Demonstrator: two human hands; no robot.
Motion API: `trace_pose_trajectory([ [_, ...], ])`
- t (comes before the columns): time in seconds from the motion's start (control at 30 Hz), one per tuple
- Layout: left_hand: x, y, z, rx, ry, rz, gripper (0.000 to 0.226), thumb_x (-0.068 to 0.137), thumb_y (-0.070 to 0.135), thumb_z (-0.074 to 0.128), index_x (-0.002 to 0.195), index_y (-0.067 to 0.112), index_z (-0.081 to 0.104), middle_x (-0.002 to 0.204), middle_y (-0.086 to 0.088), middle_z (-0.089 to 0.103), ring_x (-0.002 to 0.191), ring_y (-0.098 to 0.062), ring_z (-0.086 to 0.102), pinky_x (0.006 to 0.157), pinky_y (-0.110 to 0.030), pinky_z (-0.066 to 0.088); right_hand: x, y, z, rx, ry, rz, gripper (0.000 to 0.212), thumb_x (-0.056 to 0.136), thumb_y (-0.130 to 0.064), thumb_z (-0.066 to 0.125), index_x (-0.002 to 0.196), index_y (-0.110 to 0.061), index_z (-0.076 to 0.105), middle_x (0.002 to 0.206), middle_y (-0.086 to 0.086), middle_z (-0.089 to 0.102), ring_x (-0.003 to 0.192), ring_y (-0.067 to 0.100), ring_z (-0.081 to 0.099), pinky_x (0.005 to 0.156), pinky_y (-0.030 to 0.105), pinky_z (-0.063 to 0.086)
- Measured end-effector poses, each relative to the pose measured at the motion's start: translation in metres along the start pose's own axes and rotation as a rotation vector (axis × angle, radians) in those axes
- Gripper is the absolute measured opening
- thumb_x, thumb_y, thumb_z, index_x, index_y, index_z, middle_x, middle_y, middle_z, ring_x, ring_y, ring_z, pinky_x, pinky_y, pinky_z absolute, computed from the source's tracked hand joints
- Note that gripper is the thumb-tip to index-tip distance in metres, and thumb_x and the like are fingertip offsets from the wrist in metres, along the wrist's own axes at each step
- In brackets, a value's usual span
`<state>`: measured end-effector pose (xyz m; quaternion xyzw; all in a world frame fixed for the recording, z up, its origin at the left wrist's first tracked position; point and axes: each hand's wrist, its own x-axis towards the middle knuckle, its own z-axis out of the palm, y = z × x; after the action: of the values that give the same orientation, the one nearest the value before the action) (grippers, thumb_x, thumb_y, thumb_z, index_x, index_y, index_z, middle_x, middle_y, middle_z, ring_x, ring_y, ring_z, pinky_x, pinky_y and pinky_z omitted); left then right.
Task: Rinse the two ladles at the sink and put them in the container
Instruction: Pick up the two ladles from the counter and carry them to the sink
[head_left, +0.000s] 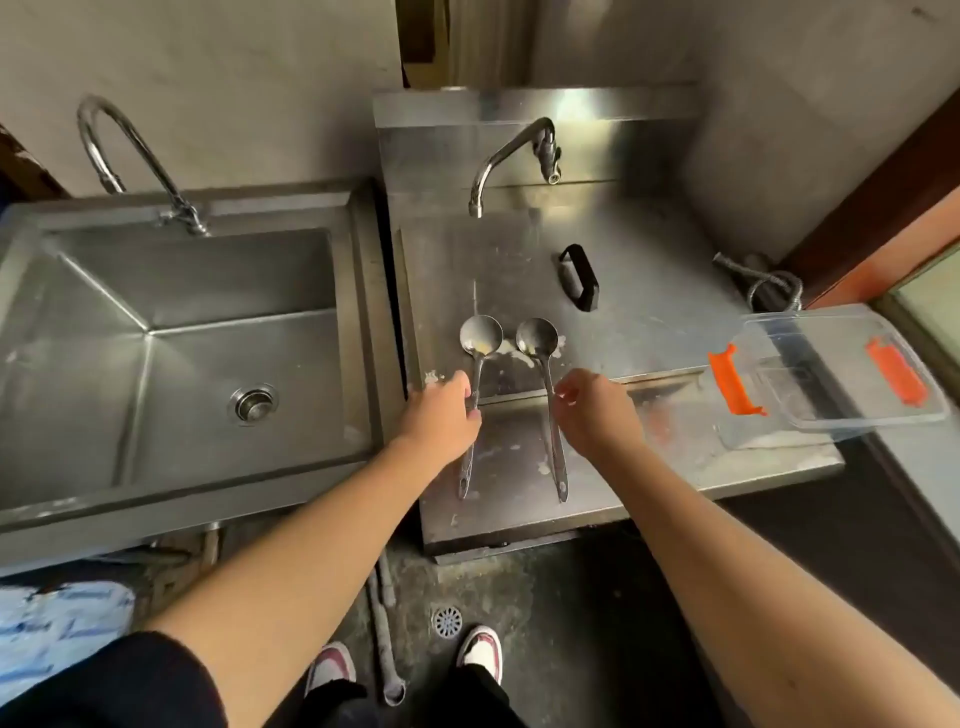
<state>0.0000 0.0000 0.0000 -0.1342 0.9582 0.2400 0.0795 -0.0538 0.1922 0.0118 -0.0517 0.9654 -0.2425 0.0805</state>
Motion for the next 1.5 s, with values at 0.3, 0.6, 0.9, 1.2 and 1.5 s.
trace_pose_trajectory([
  [0.3,0.016,0.002,0.018,-0.196,0.088,-0.136,0.018,0.091,0.025,0.067,0.100,0.012,0.057,0.091,-0.009,0.071,0.081,-0.031,0.064,0.061,-0.032,0.043,0.020,0.001,0.033,0.198,-0.021,0.306,0.023,0.088,-0.032,0.065,0.099,-0.017,0.052,0.090,0.003,0.062,0.078,0.025,0.053,0.067,0.031,0.038],
  [0.6,0.020,0.005,0.027,-0.420,0.086,-0.205,0.024,0.086,0.015,0.074,0.102,0.014,0.056,0.079,-0.005,0.071,0.078,-0.027,0.065,0.067,-0.034,0.050,0.023,0.010,0.042,0.530,-0.039,0.484,0.019,0.086,-0.013,0.073,0.095,-0.016,0.057,0.092,0.007,0.071,0.075,0.023,0.064,0.069,0.036,0.053],
  [0.9,0.000,-0.016,-0.013,-0.663,0.043,-0.228,0.043,0.085,0.014,0.077,0.123,0.021,0.057,0.082,-0.011,0.071,0.061,-0.027,0.071,0.058,-0.041,0.063,0.011,0.003,0.020,0.988,-0.125,0.488,0.025,0.086,0.004,0.074,0.106,-0.008,0.064,0.082,0.017,0.074,0.066,0.030,0.070,0.081,0.051,0.062],
  [1.2,-0.037,-0.062,-0.087,-0.951,0.078,-0.358,0.035,0.089,0.015,0.073,0.123,0.014,0.065,0.087,-0.009,0.077,0.050,-0.007,0.057,0.053,-0.021,0.055,0.003,-0.075,-0.006,1.175,-0.311,0.323,0.025,0.090,0.011,0.063,0.115,0.007,0.066,0.084,0.021,0.063,0.067,0.029,0.061,0.065,0.036,0.055],
  [1.5,-0.040,-0.158,-0.152,-1.063,0.097,-0.380,0.009,0.092,0.017,0.069,0.101,0.014,0.068,0.086,-0.004,0.075,0.058,-0.007,0.061,0.058,-0.027,0.058,-0.005,-0.188,0.030,1.166,-0.404,0.283,0.022,0.091,0.012,0.061,0.113,0.005,0.061,0.076,0.015,0.063,0.061,0.027,0.065,0.069,0.042,0.060],
])
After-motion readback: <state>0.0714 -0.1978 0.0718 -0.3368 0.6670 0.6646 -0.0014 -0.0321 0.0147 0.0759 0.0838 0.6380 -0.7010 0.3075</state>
